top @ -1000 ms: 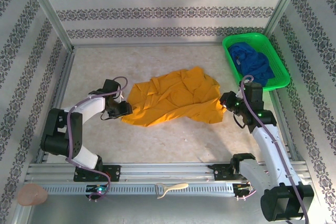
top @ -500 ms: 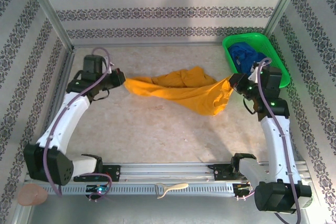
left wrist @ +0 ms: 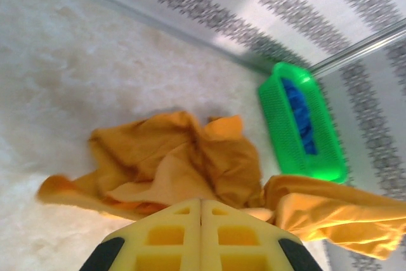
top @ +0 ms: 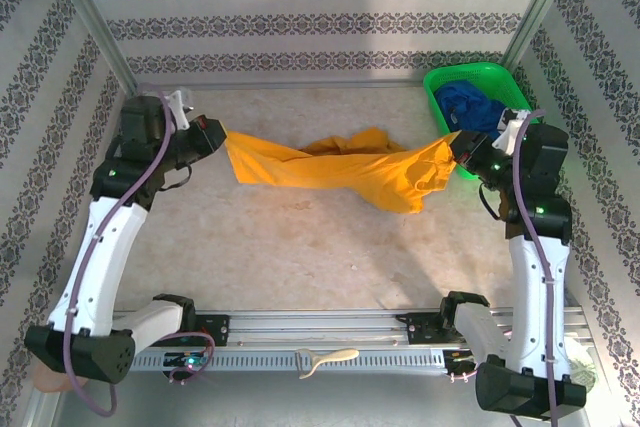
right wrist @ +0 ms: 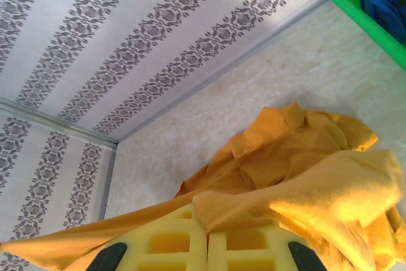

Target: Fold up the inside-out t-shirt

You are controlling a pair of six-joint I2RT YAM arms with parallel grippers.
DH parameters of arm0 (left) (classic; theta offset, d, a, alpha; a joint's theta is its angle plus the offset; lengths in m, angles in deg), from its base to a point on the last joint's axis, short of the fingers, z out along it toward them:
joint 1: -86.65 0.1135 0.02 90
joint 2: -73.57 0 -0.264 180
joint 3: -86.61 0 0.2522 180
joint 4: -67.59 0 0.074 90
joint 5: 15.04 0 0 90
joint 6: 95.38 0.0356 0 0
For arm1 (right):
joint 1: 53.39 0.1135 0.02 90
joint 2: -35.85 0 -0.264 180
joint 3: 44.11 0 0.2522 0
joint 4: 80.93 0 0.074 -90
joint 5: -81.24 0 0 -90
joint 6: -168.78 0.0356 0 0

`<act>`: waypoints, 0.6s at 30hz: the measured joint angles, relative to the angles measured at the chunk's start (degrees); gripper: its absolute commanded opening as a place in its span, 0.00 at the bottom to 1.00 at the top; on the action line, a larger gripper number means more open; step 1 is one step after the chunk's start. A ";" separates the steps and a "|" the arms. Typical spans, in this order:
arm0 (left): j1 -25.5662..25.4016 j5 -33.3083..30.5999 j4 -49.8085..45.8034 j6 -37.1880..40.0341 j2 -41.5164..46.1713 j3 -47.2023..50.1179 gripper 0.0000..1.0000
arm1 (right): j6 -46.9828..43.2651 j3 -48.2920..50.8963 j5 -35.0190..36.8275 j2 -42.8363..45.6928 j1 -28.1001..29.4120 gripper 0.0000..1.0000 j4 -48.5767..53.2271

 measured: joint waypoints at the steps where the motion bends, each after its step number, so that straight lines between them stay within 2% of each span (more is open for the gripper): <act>1: 0.00 0.50 0.42 -0.90 0.61 -0.37 0.00 | 0.00 0.00 -0.20 0.33 0.00 0.00 0.02; 7: 0.02 2.05 5.92 -3.63 -2.73 2.51 0.00 | -0.07 6.25 0.33 1.01 0.00 0.00 -1.53; 12: 0.02 1.60 10.19 -3.37 -16.37 8.26 0.00 | -0.07 18.10 2.82 -2.23 0.00 0.00 -3.74; 15: 0.02 1.31 11.39 -2.45 -25.51 10.29 0.00 | -0.07 22.77 4.11 -5.18 0.00 0.00 -4.96; 18: 0.02 0.87 12.52 -1.33 -30.95 10.91 0.00 | -0.22 25.18 5.16 -7.15 0.02 0.00 -6.58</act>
